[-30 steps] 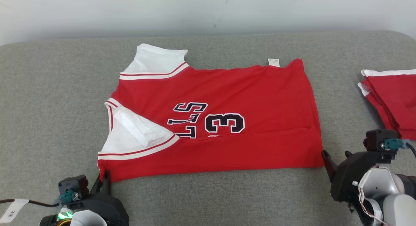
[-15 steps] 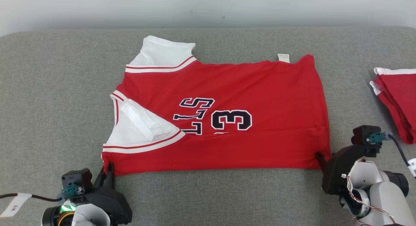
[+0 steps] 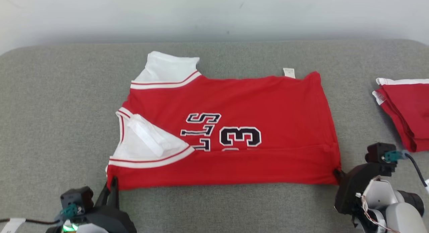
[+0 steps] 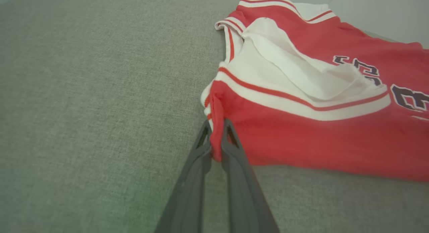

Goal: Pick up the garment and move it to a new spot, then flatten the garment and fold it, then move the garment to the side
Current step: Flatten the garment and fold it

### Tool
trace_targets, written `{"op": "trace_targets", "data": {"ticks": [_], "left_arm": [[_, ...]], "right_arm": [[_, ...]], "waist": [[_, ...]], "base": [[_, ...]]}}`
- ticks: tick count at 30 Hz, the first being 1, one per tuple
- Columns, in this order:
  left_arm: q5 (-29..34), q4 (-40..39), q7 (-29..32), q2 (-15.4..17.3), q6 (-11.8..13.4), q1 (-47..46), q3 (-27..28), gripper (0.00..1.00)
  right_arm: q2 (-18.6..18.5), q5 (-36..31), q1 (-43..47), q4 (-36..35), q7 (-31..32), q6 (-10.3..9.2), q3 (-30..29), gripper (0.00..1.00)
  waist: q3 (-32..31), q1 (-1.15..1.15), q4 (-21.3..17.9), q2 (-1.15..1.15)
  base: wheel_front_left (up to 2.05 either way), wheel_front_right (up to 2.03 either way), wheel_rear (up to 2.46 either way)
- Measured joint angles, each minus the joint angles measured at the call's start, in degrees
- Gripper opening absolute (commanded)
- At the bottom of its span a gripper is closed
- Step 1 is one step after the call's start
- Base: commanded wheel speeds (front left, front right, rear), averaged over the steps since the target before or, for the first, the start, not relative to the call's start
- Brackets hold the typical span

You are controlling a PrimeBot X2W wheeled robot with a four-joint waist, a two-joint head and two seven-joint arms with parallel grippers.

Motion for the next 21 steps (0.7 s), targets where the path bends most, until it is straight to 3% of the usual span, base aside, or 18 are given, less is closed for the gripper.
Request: {"op": "trace_targets", "data": {"ticks": [10,21], "left_arm": [[-1.92,-9.64,1.54,1.1,1.78,10.78,0.13,0.0],[-1.9,-15.14,4.69,2.34,4.53,18.7,-1.23,0.0]], "right_arm": [[-0.01,1.7,8.66,-11.43,5.46,0.0,-2.02,0.0],[-0.01,5.24,15.79,-14.08,8.02,0.0,-3.27,0.0]], "waist": [[-2.57,0.0,-0.25,0.0],[-3.74,-0.01,0.82,0.0]], "base": [[0.0,0.0,0.0],[0.0,0.0,0.0]]}}
